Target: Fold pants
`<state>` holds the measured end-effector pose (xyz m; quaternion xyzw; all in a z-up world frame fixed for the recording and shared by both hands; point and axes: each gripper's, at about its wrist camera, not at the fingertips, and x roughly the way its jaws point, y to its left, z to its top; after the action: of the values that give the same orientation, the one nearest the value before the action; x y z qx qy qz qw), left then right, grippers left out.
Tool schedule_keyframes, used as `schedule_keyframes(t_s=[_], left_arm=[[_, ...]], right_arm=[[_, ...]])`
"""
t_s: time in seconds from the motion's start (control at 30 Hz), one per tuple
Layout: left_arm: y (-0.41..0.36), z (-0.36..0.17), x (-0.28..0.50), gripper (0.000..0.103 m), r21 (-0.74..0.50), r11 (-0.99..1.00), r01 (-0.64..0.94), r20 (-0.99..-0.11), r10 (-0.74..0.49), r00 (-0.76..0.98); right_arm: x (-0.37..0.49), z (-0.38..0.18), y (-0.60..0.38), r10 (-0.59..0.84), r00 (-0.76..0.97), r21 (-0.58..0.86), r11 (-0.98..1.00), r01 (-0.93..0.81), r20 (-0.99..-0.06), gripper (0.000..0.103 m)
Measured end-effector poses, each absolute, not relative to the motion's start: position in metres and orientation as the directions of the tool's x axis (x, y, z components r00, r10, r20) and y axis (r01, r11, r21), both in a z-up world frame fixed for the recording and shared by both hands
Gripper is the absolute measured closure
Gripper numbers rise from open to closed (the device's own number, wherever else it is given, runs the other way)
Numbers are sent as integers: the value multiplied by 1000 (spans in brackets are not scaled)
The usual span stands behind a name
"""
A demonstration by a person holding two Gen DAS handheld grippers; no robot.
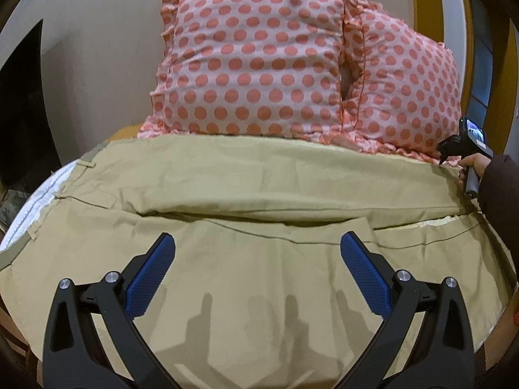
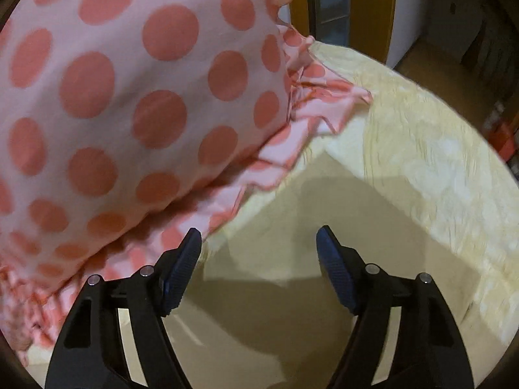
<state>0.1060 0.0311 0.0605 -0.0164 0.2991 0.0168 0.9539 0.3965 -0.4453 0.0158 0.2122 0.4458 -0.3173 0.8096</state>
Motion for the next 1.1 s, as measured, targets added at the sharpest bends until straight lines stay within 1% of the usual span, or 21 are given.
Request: schedule_keyframes(t_s=[0.03,0.1,0.13,0.17,0.23,0.27,0.33,0.4,0.47,0.53,0.6,0.67,0.77,0.8,0.83,0.87,0.9,0.97,1.03,1.07,1.1], left_arm=[[32,58,107,2,-23,999,-42,-578,21,816],[35,56,107,2,-37,998,-42,-583,13,812],[37,55,106,2,-45,998,-42,-582,8,813],[38,56,106,2,-50,998,-43,-581,6,814],[40,56,104,2,-60,997,-42,-579,0,816],[42,57,102,2,-66,997,-41,-576,-4,817],[44,59,100,2,-72,996,-44,-572,-5,820],[46,61,96,2,-78,996,-49,-563,-3,826],[48,65,93,2,-84,995,-55,-555,-1,832],[51,68,90,2,-91,994,-61,-551,1,834],[54,72,89,2,-104,992,-67,-548,-1,836],[55,75,90,2,-116,991,-72,-546,-4,838],[56,83,94,2,-124,990,-70,-544,-9,839],[56,86,95,2,-127,989,-70,-542,-10,840],[58,90,95,2,-135,989,-68,-536,-15,844],[61,92,95,2,-150,987,-61,-528,-27,849],[64,94,95,2,-165,985,-55,-521,-39,853],[72,99,98,2,-198,979,-44,-506,-64,860],[79,102,104,2,-220,975,-40,-499,-78,863],[85,104,112,2,-237,971,-32,-498,-93,862],[89,104,116,2,-248,968,-28,-498,-103,861]], right_arm=[[397,13,-444,-362,389,18,713,701,-847,41],[390,9,-443,-382,433,18,733,680,-816,52],[383,7,-445,-381,455,31,739,673,-805,62],[374,5,-451,-367,486,61,746,664,-793,78],[359,3,-466,-291,546,165,752,639,-786,95],[344,2,-475,-230,600,262,741,619,-766,98],[318,9,-482,-172,689,372,737,564,-703,99],[278,24,-485,-109,794,488,737,469,-599,99],[240,43,-476,-49,853,579,714,394,-520,99],[178,41,-472,7,895,660,678,324,-447,99],[128,34,-459,32,896,694,645,321,-444,99],[100,16,-450,75,874,721,602,344,-480,99],[84,0,-444,158,851,772,525,357,-501,97],[84,-2,-443,172,846,782,506,364,-505,95],[82,-3,-443,180,839,785,493,375,-513,85],[87,-6,-444,200,832,796,471,381,-517,71],[85,-5,-441,203,838,802,468,372,-507,68],[84,-4,-440,200,837,798,475,372,-510,58],[89,-4,-441,184,840,796,470,381,-511,58],[93,-3,-442,169,842,791,475,386,-513,60],[100,-4,-444,150,839,777,489,397,-524,66]])
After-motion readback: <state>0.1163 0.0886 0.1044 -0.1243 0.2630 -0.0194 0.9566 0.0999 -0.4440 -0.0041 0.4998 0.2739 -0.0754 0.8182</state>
